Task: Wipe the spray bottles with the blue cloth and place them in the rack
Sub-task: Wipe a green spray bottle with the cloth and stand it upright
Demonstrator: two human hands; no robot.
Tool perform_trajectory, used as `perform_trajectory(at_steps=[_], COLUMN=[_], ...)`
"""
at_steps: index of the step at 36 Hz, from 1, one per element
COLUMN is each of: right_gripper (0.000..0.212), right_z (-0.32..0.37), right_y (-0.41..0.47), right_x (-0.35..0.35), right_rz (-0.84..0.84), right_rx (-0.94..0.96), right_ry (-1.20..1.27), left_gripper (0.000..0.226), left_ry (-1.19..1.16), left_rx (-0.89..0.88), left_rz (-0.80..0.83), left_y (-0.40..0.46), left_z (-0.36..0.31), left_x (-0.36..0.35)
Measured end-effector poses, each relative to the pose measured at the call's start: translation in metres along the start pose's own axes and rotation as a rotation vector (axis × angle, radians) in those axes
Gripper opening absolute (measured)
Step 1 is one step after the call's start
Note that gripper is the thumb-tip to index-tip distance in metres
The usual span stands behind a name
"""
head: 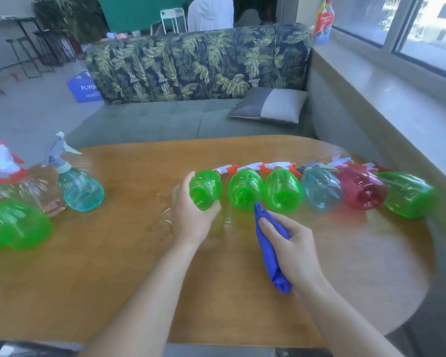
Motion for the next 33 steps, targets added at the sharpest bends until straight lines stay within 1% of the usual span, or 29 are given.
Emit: perform_trajectory(at_steps=[3,5,7,9,12,15,18,22,26,28,31,33], right_gripper=[0.014,0.014,0.013,0.013,0.013,0.016,0.017,0.018,0.017,0.017,0.017,0.017], right_z=[0.002,0.006,0.010,0.015,0.025,0.031,0.036,0.043,0.053,0.057,0.056,0.055], right_y=[-0.010,-0.019,-0.029,-0.040,-0.058,-0.080,-0.101,-0.126,-0.146,-0.155,-0.164,-0.169], right_x=[-0.001,-0.003,-0.007,-0.013,-0.025,-0.037,-0.038,-0.021,-0.001,0.007,0.014,0.017], right_rz=[0.005,0.014,0.031,0.050,0.095,0.116,0.082,0.021,-0.041,-0.056,-0.072,-0.083], right_rx=[-0.012,-0.017,-0.024,-0.030,-0.049,-0.059,-0.055,-0.026,0.045,0.070,0.090,0.107], right_ry=[-0.002,0.005,0.011,0.013,0.021,0.031,0.021,0.000,-0.094,-0.119,-0.162,-0.208], left_gripper=[0.086,0.088,0.089,0.083,0.076,0.077,0.077,0.077,0.095,0.097,0.090,0.076], left_ry=[-0.044,-0.114,-0.228,-0.394,-0.645,-0.746,-0.766,-0.708,-0.604,-0.600,-0.636,-0.690], left_rx=[0.013,0.039,0.062,0.079,0.125,0.165,0.171,0.154,0.048,0.012,-0.004,0.034], left_rz=[-0.054,-0.081,-0.109,-0.112,-0.042,0.069,0.181,0.329,0.503,0.567,0.576,0.554], left_y=[-0.006,-0.014,-0.026,-0.046,-0.081,-0.117,-0.146,-0.169,-0.188,-0.198,-0.206,-0.208], left_z=[0.001,0.007,0.008,0.000,-0.015,-0.022,-0.024,-0.015,-0.021,-0.029,-0.036,-0.036], left_x=[0.018,0.033,0.050,0.064,0.073,0.074,0.074,0.077,0.075,0.073,0.071,0.069])
Point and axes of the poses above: each hand's wrist, its own y-axis towards the middle knuckle, its own x-axis out of the back of the hand, z = x × y, the point moved 4 cm from there along y, towards the middle knuckle, and after that the axes turned 2 degrees about x, right-handed, at the moved point
